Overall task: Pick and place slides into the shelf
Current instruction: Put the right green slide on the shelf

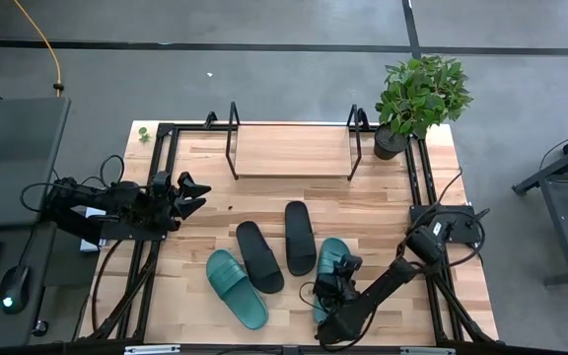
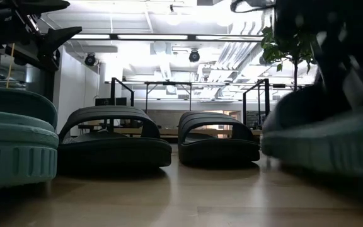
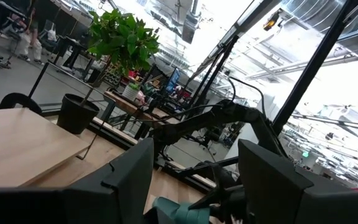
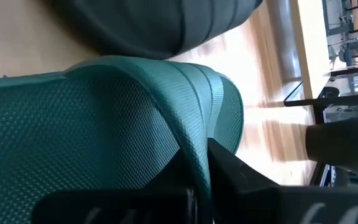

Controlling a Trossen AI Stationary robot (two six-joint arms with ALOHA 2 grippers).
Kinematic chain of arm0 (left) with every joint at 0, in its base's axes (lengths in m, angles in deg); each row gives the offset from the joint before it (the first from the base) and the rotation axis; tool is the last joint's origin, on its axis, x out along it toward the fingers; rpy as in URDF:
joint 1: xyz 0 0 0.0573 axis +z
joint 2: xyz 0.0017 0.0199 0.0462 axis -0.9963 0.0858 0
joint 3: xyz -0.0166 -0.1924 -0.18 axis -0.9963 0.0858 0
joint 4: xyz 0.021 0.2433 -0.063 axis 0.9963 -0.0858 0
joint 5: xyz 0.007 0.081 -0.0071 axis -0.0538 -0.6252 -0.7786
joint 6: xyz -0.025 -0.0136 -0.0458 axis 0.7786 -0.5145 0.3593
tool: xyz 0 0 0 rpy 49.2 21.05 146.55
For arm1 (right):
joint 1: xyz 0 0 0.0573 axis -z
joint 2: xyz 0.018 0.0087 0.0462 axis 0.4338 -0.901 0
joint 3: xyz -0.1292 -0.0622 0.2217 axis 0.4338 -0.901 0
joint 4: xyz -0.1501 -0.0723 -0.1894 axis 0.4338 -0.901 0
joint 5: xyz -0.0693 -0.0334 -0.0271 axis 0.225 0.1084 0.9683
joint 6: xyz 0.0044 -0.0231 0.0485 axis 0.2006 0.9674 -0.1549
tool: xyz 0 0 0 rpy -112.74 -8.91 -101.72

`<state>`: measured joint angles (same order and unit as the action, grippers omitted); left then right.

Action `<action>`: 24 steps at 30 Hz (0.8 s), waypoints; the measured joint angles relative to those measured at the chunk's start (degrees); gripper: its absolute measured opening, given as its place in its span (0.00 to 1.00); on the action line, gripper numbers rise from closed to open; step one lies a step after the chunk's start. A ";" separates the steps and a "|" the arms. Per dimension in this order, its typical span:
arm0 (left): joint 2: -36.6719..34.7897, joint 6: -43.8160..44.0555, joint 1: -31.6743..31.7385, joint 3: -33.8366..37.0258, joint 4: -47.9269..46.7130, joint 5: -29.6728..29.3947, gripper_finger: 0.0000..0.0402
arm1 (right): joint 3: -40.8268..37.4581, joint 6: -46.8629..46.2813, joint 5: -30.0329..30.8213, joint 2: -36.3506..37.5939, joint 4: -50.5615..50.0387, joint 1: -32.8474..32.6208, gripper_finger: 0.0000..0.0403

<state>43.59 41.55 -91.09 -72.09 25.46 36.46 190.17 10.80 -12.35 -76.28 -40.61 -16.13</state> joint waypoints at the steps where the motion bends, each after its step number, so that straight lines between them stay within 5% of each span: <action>1: 0.02 0.00 -0.01 0.00 0.00 0.00 0.54 | 0.00 -0.20 0.44 0.59 -0.01 0.00 0.02; 24: 0.01 0.11 -0.01 0.00 -0.44 -0.02 0.54 | 0.07 11.43 9.44 11.29 -0.05 1.76 0.00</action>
<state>43.60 41.66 -91.09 -72.09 25.02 36.44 190.24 22.23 -2.91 -64.99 -40.66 -14.37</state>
